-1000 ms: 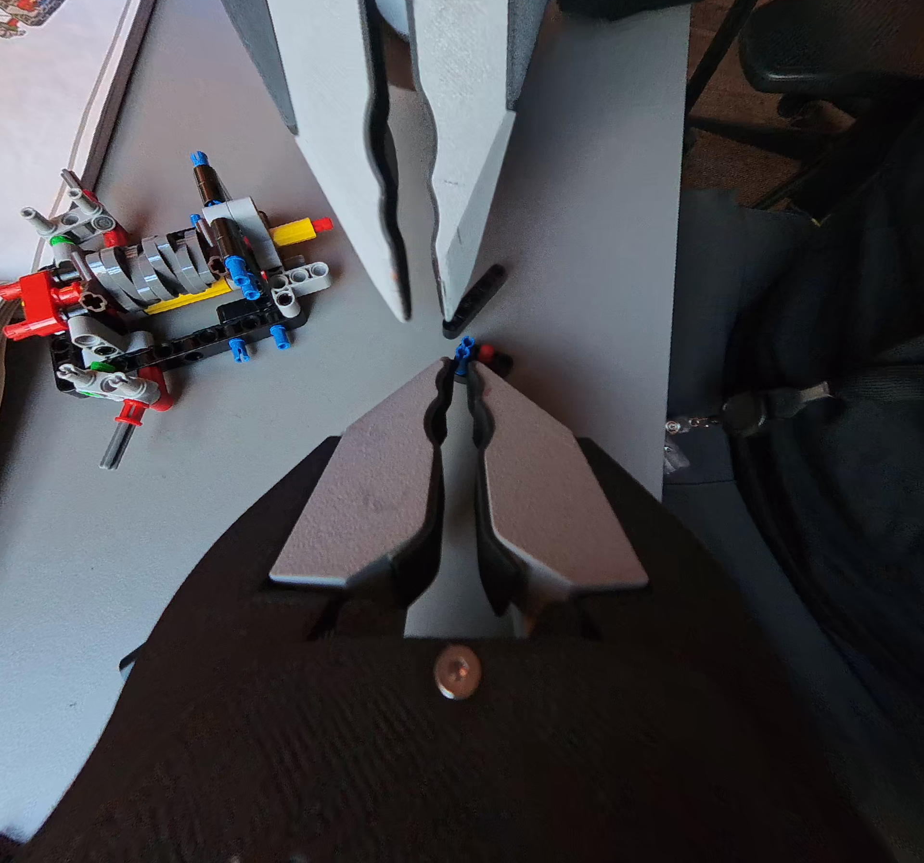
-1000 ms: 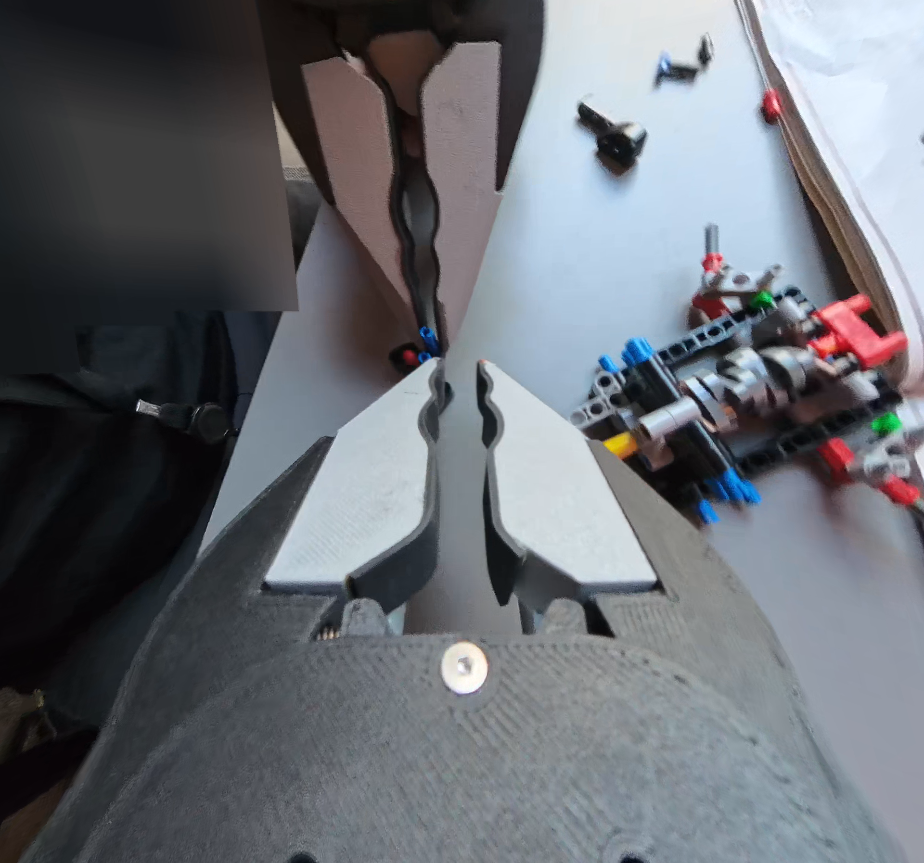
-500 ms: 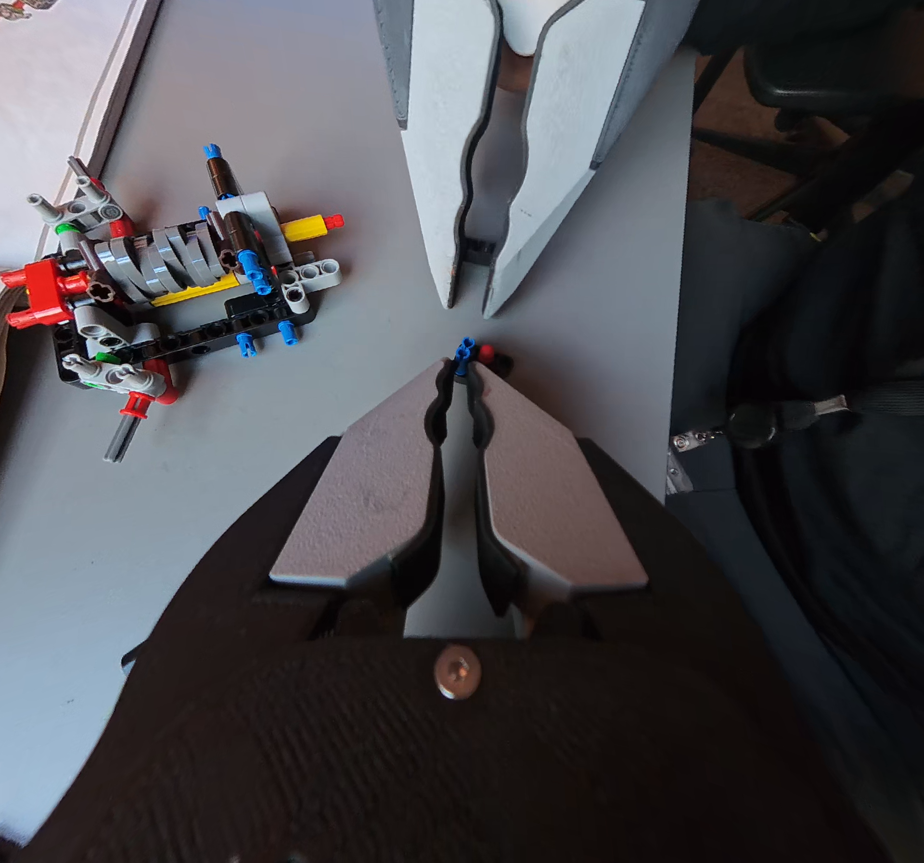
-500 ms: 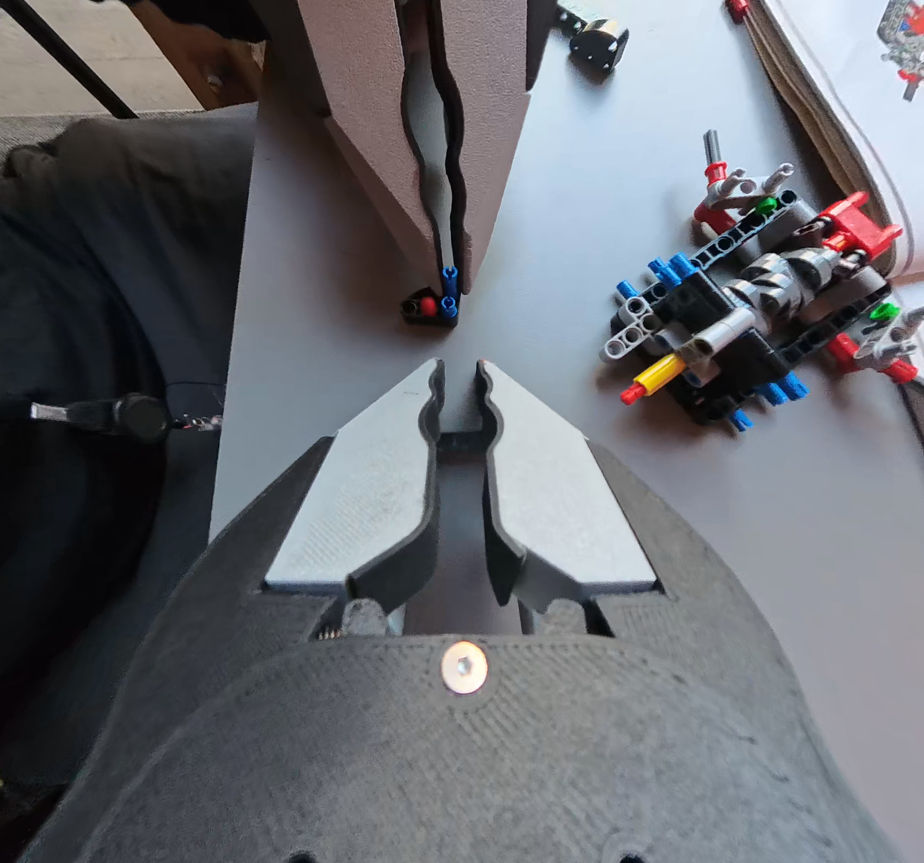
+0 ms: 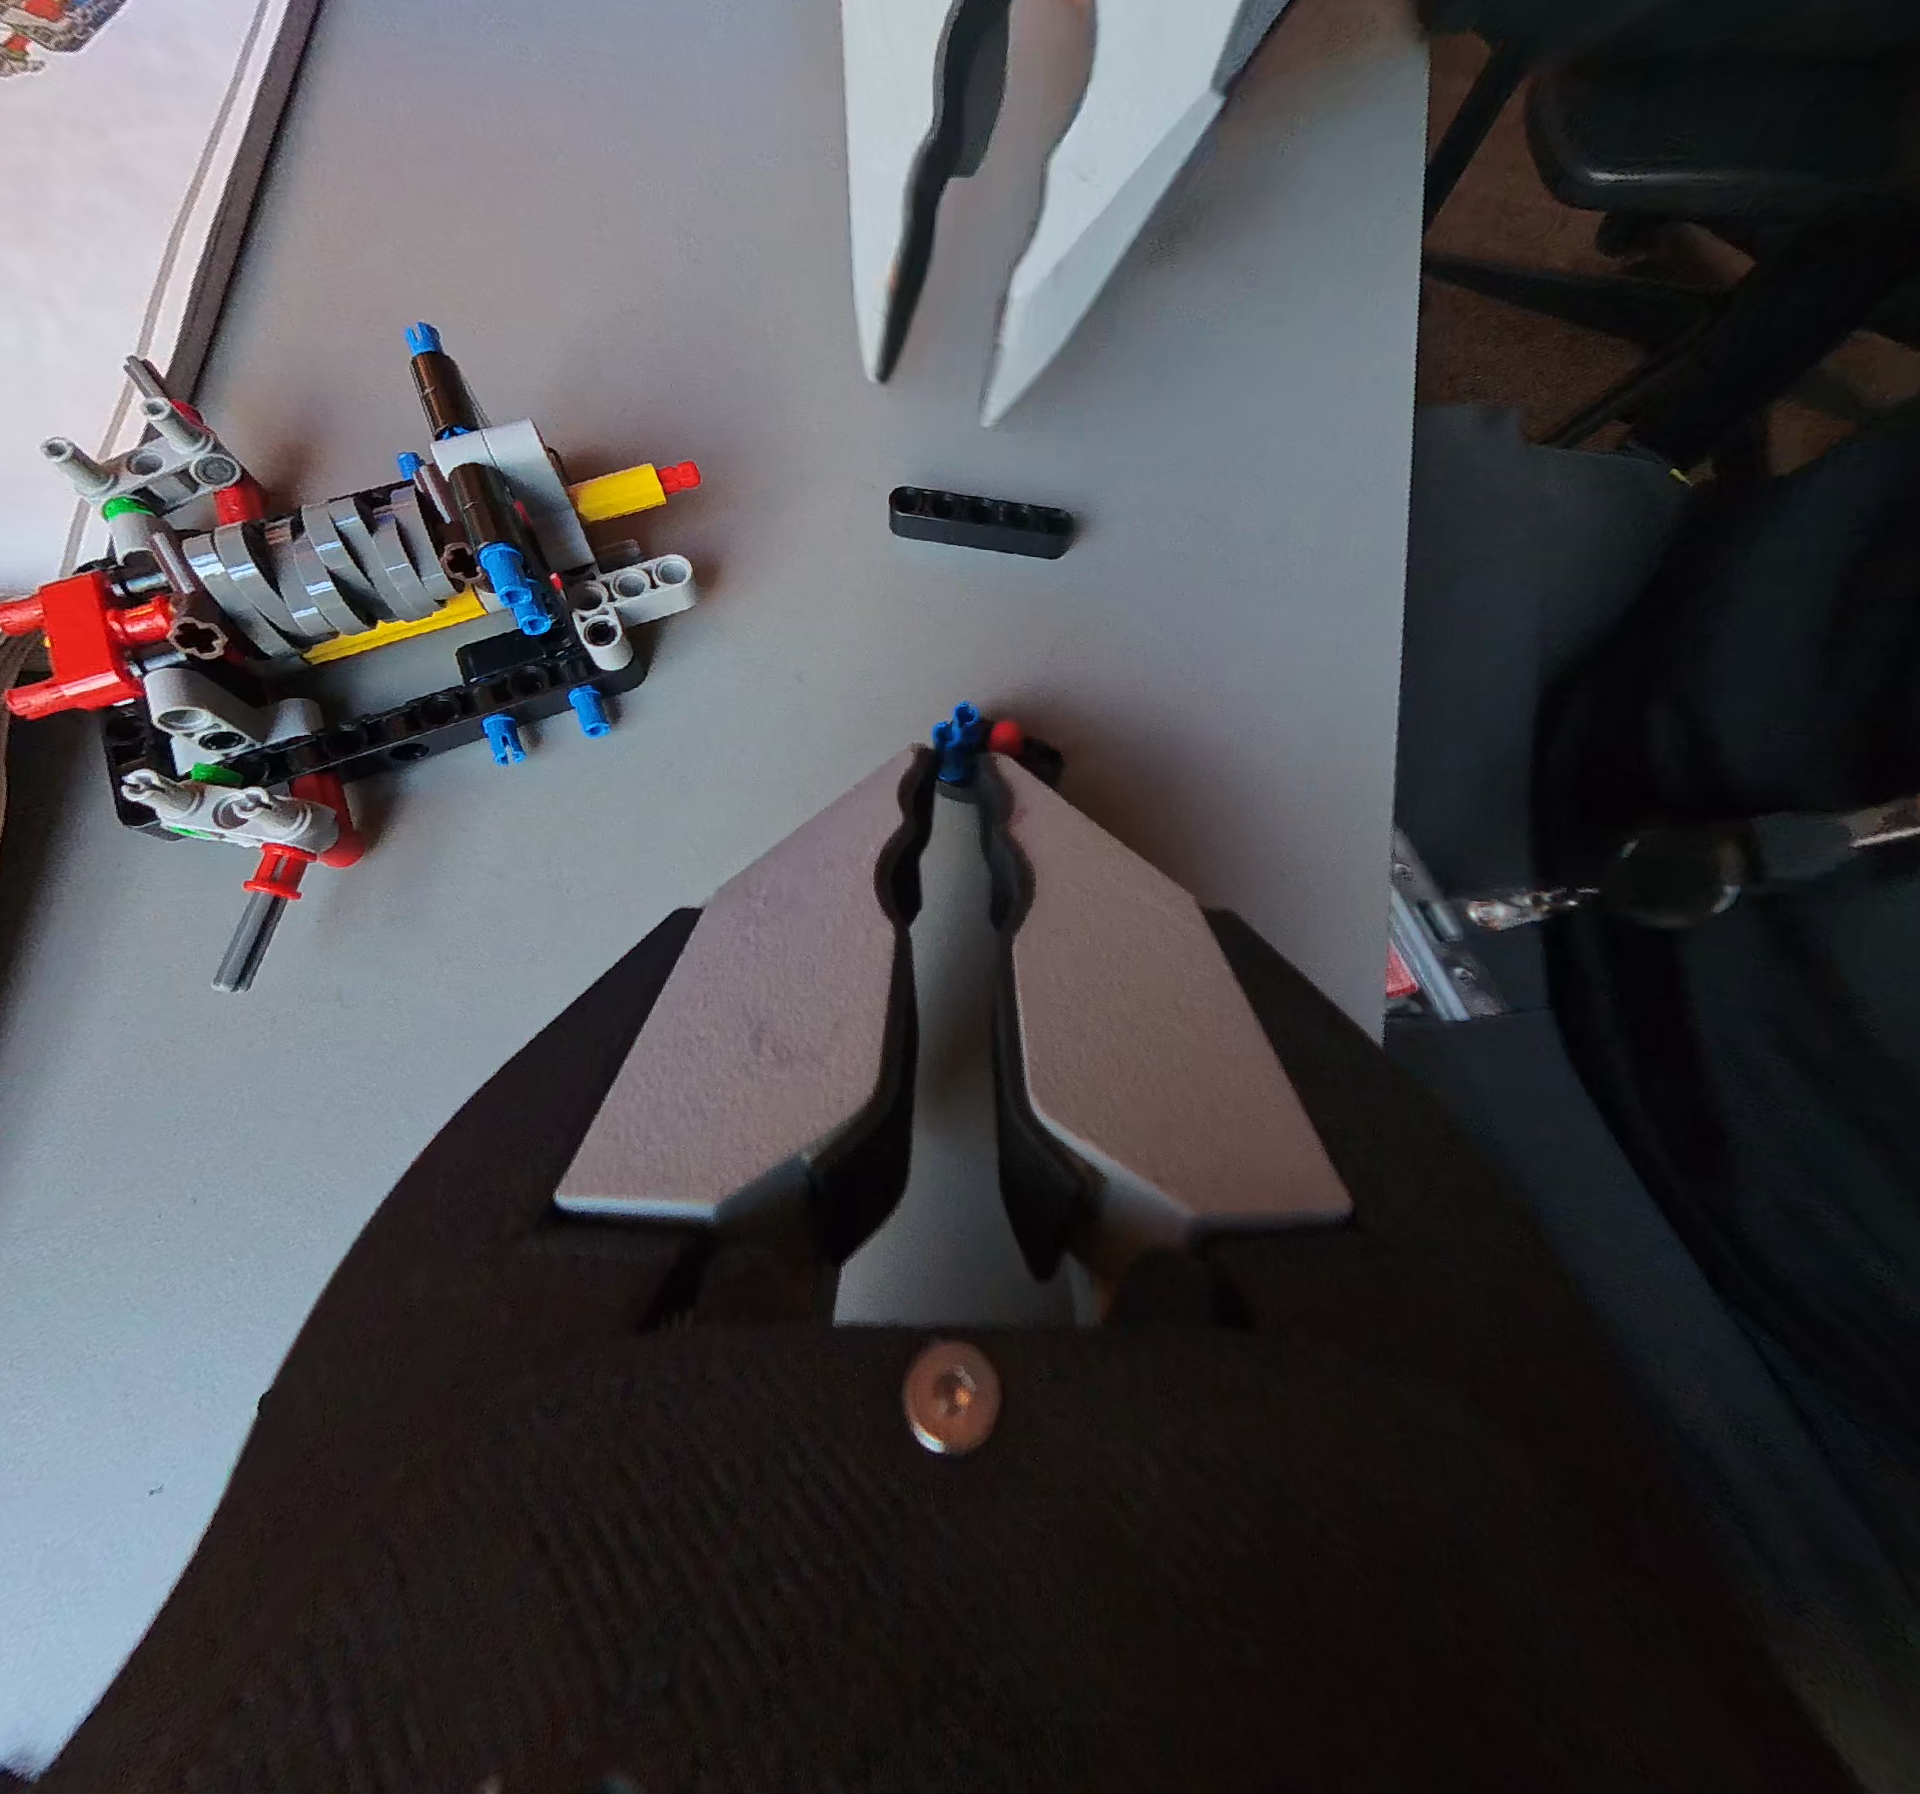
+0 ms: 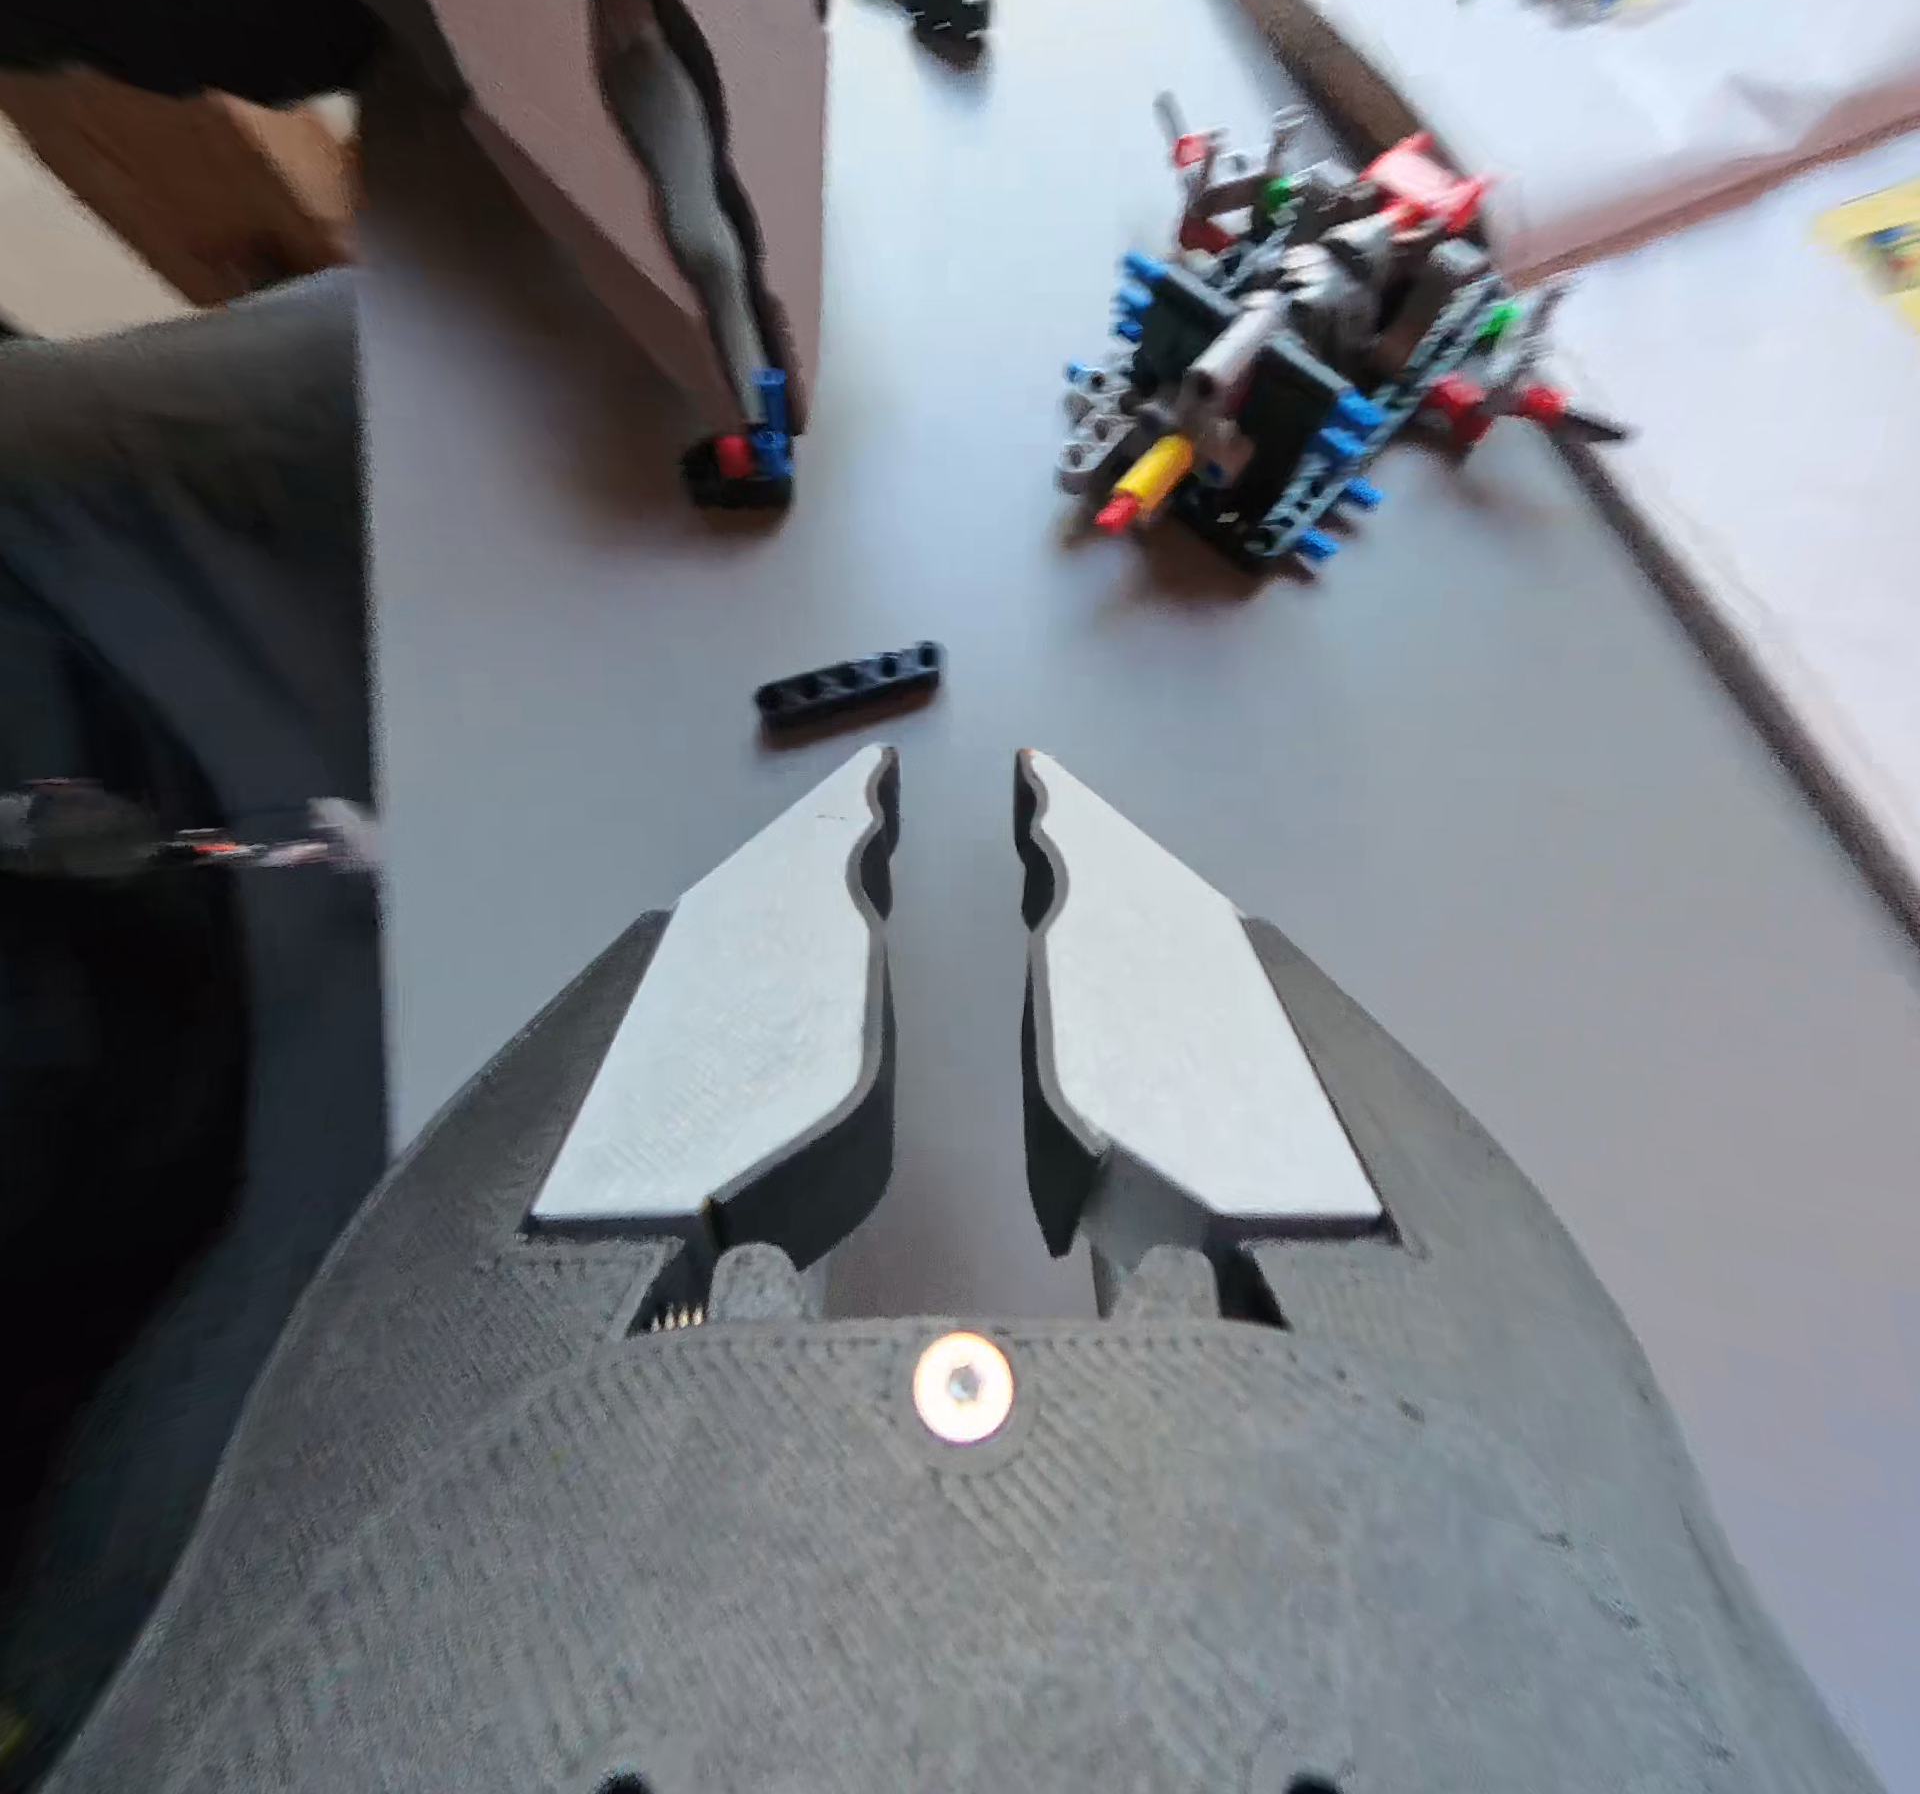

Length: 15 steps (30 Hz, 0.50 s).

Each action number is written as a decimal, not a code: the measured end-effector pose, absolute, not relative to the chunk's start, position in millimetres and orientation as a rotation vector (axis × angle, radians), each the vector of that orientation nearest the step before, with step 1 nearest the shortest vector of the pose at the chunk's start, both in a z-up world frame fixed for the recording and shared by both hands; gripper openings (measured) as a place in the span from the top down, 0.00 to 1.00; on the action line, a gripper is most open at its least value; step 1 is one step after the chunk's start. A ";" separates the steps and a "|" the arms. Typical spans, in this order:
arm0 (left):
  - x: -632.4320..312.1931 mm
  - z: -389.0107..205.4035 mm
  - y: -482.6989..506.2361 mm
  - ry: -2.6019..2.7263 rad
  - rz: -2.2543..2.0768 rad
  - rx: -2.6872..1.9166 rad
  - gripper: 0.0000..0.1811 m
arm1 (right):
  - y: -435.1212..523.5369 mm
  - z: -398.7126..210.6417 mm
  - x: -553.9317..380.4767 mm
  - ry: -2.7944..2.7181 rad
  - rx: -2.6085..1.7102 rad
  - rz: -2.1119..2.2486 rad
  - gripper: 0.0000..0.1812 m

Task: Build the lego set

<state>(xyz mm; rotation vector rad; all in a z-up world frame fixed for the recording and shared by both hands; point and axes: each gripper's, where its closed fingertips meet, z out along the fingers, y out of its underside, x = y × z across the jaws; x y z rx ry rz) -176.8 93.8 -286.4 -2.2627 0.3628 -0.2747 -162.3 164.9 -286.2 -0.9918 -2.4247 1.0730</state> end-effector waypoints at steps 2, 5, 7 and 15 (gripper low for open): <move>-177.3 -286.2 94.0 0.363 -0.266 -2.260 0.95 | 177.1 -280.9 -175.5 -2.266 -0.966 1.053 0.90; -179.5 -282.7 94.7 0.355 -0.237 -2.238 0.87 | 189.5 -275.5 -185.7 -2.180 -0.983 1.030 0.83; -180.4 -277.8 95.2 0.347 -0.224 -2.206 0.83 | 192.2 -273.7 -188.1 -2.161 -0.972 1.026 0.83; -198.9 -252.3 97.1 0.217 -0.120 -2.061 0.70 | 197.8 -276.8 -191.0 -2.112 -0.945 0.884 0.74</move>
